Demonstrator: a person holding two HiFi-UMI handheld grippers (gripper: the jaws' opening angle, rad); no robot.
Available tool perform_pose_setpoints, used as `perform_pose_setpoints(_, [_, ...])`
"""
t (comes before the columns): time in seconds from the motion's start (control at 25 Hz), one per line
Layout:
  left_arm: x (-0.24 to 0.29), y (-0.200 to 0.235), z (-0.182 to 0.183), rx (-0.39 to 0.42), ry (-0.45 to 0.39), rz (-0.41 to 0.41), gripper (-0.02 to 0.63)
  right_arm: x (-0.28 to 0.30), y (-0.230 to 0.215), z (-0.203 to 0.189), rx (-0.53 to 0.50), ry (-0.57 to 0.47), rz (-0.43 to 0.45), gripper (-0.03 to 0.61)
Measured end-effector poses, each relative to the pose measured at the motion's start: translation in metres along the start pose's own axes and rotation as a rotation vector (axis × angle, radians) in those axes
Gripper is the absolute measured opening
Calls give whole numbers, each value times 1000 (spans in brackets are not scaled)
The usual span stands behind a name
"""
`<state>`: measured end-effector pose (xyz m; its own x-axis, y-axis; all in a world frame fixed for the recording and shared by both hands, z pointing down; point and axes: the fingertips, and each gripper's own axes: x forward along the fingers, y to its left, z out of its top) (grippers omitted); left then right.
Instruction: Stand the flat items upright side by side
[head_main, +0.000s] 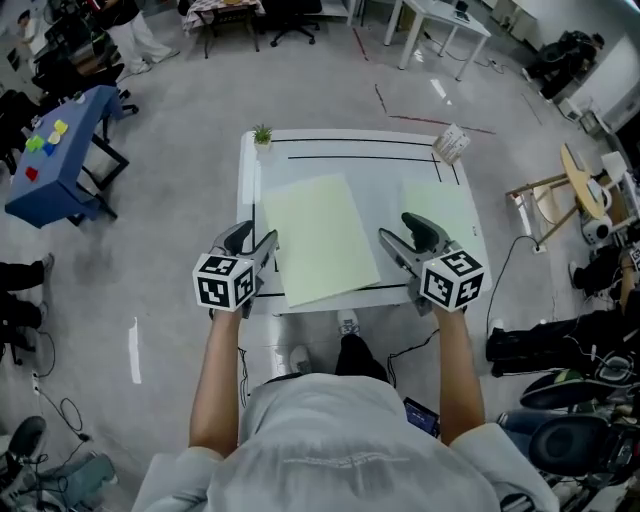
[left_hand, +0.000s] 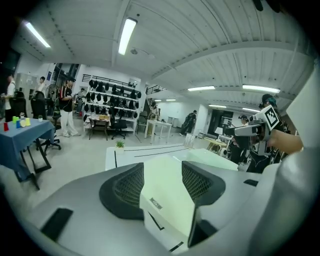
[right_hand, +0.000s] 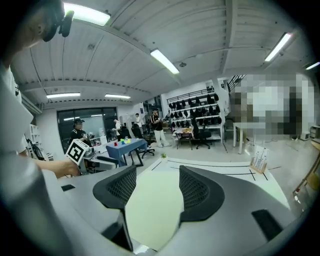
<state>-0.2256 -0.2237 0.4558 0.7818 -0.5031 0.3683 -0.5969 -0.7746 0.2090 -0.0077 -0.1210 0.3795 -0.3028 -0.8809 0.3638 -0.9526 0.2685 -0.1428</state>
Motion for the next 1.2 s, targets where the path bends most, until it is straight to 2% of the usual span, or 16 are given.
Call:
perform_pose_setpoints(0.36, [36,17,-47,-108,130,74,253,95,-29,-34,102,178,245,295])
perform_pose_setpoints(0.56, [61,22,-75,-207,177,97,266,139,-51,-68,127,302,315,333])
perform_pose_setpoints(0.8, [83,24,-95,-399,182,33,333,176,-62,-108,176,421,404,402])
perform_pose_setpoints(0.96, [92,31,-107,-511,172,2,356,190,-59,-129,187,482,460,430])
perform_pose_setpoints(1.2, [100,23,-130,-575,204,-36,373,193,-62,-159,155,565,492,440])
